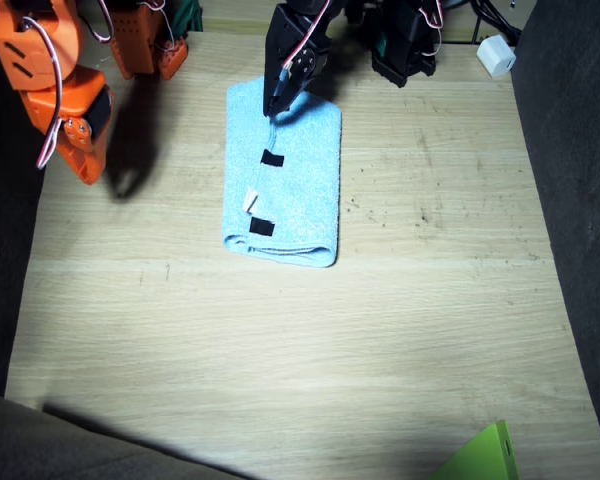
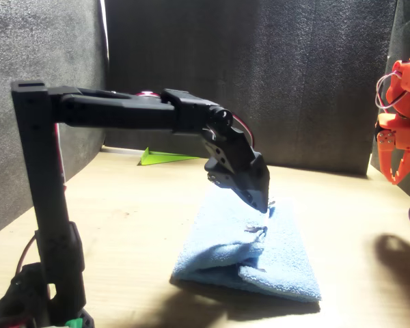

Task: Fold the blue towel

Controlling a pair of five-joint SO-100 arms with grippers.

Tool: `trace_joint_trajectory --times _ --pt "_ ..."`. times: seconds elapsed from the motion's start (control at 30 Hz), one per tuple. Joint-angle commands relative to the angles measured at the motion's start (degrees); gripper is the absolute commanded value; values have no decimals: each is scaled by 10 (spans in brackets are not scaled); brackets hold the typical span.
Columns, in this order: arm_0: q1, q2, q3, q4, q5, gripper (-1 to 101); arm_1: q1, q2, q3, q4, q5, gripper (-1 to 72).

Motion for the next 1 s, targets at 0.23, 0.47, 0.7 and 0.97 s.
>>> trace_joint_trajectory --times 0.23,0.47,0.7,0.97 --pt "-39 70 120 47 -45 -3 8 -86 -105 51 43 0" --pt "-121 131 120 111 -46 -3 16 -91 -109 49 51 0" --pt "-130 119 131 67 -86 -3 4 -69 -109 59 46 0" --pt "-132 40 112 -3 -110 -3 -2 -47 -112 69 31 0"
